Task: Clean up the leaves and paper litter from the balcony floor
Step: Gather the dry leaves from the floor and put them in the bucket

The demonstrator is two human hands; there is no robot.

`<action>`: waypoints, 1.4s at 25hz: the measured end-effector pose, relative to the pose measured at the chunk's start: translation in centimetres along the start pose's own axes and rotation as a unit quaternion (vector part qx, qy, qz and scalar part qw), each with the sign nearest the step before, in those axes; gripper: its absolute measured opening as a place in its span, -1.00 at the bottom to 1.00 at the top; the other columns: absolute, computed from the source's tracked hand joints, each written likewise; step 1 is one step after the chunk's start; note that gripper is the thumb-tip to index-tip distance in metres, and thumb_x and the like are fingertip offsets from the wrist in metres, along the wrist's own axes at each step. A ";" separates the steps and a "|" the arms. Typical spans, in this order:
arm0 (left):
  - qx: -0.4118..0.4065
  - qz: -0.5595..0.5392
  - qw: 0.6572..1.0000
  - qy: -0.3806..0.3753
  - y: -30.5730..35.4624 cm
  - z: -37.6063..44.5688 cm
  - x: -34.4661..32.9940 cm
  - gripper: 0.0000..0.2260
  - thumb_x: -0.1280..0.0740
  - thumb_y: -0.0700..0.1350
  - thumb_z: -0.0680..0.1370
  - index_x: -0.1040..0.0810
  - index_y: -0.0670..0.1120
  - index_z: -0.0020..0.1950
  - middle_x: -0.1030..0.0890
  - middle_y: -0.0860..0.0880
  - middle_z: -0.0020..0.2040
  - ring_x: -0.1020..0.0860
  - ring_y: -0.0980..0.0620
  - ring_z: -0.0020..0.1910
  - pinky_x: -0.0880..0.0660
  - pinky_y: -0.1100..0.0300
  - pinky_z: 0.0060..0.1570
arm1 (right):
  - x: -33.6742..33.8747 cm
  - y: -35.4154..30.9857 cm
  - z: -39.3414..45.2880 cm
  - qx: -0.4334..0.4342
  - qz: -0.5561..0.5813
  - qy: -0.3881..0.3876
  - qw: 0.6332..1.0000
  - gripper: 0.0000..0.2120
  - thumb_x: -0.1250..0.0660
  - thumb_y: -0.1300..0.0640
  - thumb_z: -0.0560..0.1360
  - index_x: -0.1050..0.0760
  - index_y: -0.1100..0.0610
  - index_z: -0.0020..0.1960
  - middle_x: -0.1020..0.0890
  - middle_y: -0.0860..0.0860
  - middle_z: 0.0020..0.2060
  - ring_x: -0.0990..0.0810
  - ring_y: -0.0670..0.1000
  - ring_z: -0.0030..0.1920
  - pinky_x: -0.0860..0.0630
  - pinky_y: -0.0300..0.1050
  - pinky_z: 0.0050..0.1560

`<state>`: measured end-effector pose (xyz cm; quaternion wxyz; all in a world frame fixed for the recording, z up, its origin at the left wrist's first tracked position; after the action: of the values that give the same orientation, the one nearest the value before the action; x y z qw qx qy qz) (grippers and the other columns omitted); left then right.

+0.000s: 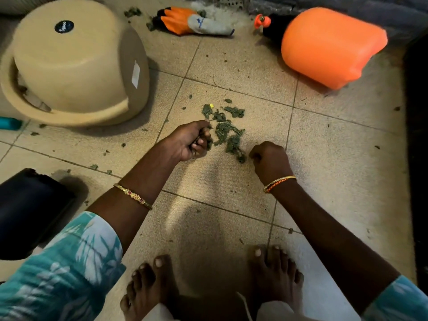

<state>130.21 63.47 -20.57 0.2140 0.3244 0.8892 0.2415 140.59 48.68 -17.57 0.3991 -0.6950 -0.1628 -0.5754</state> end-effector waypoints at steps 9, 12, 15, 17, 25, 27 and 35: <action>0.011 0.115 0.992 -0.048 0.0 -1.3 -0.9 -0.58 -0.08 0.18 0.59 -0.25 -0.03 -0.38 -0.20 0.06 -0.55 -0.08 0.15 -0.66 -0.02 0.46 -0.62 | 2.3 -4.1 4.3 -0.090 0.418 -0.012 0.904 -0.80 -0.46 0.34 0.32 -0.51 0.10 -0.22 -0.56 -0.07 -0.33 -0.54 -0.14 -0.29 -0.51 -0.28 -0.23; -0.019 0.143 0.987 -0.068 0.2 -1.3 -2.0 -0.42 0.03 0.27 0.59 -0.39 -0.05 -0.47 -0.25 0.02 -0.51 -0.10 0.14 -0.63 -0.02 0.42 -0.57 | 2.0 -8.5 5.5 -0.032 0.427 -0.037 0.903 -0.77 -0.40 0.38 0.34 -0.45 0.12 -0.14 -0.56 -0.03 -0.27 -0.56 -0.11 -0.25 -0.53 -0.35 -0.25; -0.075 0.106 0.991 0.027 1.4 -1.2 0.4 -0.58 -0.02 0.01 0.65 -0.31 -0.04 -0.40 -0.27 0.04 -0.55 -0.13 0.14 -0.66 -0.04 0.43 -0.60 | 2.8 -7.3 7.2 -0.016 0.401 0.017 0.916 -0.84 -0.34 0.33 0.42 -0.51 0.08 -0.17 -0.62 -0.05 -0.20 -0.61 -0.11 -0.16 -0.57 -0.25 -0.13; -0.075 0.075 0.992 0.067 1.8 -0.8 2.9 -0.66 -0.04 -0.09 0.65 -0.26 -0.02 -0.34 -0.28 0.08 -0.57 -0.14 0.16 -0.66 -0.03 0.42 -0.64 | 2.7 -4.1 9.0 -0.063 0.339 0.030 0.938 -0.93 -0.34 0.22 0.45 -0.56 0.12 -0.07 -0.63 0.06 -0.05 -0.60 0.01 0.01 -0.54 -0.15 0.03; -0.057 -0.023 0.993 0.104 2.1 -0.7 6.4 -0.66 -0.03 -0.10 0.63 -0.20 -0.01 -0.36 -0.25 0.09 -0.61 -0.13 0.16 -0.69 -0.01 0.43 -0.68 | -3.0 -5.3 11.5 -0.122 0.027 -0.090 0.988 0.07 -0.36 -0.45 0.21 -0.11 0.17 0.47 -0.17 0.28 0.41 -0.27 0.32 0.35 -0.38 0.15 0.29; -0.060 -0.028 0.992 0.104 2.0 -0.6 6.5 -0.65 -0.04 -0.11 0.63 -0.21 -0.02 -0.37 -0.25 0.08 -0.59 -0.13 0.16 -0.69 -0.02 0.44 -0.68 | -3.6 -6.9 12.1 -0.086 -0.004 -0.084 0.993 -0.10 -0.41 -0.33 0.29 -0.19 0.15 0.42 -0.23 0.28 0.36 -0.34 0.32 0.29 -0.39 0.11 0.24; -0.025 -0.072 0.995 0.063 1.1 0.4 6.9 -0.63 -0.10 -0.09 0.63 -0.26 -0.03 -0.40 -0.31 0.05 -0.57 -0.27 0.15 -0.62 -0.13 0.42 -0.68 | -2.4 -5.5 14.7 -0.100 0.230 -0.034 0.967 -0.94 -0.40 0.26 0.40 -0.63 0.15 -0.19 -0.61 0.00 -0.24 -0.57 -0.04 -0.18 -0.49 -0.22 -0.04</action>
<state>126.14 69.02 -21.77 0.1827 0.2385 0.9156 0.2673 145.94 63.60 -18.07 0.4439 -0.7690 0.0466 -0.4577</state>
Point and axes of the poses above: each hand's wrist, its own z-axis towards the middle knuckle, its own x-axis out of the back of the hand, y = z × x, the point moved 8 cm from there along z, towards the middle knuckle
